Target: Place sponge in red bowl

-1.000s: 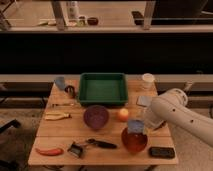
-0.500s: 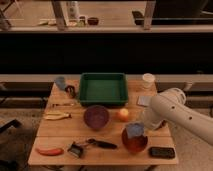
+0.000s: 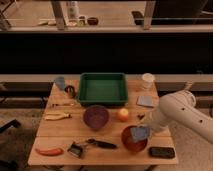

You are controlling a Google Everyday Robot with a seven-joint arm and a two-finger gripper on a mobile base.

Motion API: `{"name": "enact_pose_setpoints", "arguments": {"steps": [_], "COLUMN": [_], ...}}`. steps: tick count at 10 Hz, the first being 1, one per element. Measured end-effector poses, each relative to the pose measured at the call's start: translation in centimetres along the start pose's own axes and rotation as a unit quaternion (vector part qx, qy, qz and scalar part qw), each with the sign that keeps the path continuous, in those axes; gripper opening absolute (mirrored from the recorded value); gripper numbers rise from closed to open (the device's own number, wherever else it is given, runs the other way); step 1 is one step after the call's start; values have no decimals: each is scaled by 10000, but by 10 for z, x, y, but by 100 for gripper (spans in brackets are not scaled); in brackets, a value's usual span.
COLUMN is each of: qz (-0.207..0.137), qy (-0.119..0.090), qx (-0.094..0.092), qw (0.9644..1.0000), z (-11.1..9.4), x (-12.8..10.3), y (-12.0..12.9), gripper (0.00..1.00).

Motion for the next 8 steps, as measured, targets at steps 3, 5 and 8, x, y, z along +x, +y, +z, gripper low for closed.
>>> {"name": "enact_pose_setpoints", "arguments": {"steps": [3,5,8], "qz": [-80,-211,-470], "qy": [-24,-4,11], "qx": [102,104,111], "qw": [9999,9997,9988], "z": [1,5,6], "x": [-2,-18,-37], "y": [-5,-25,-47], "gripper": [28,50,77]}}
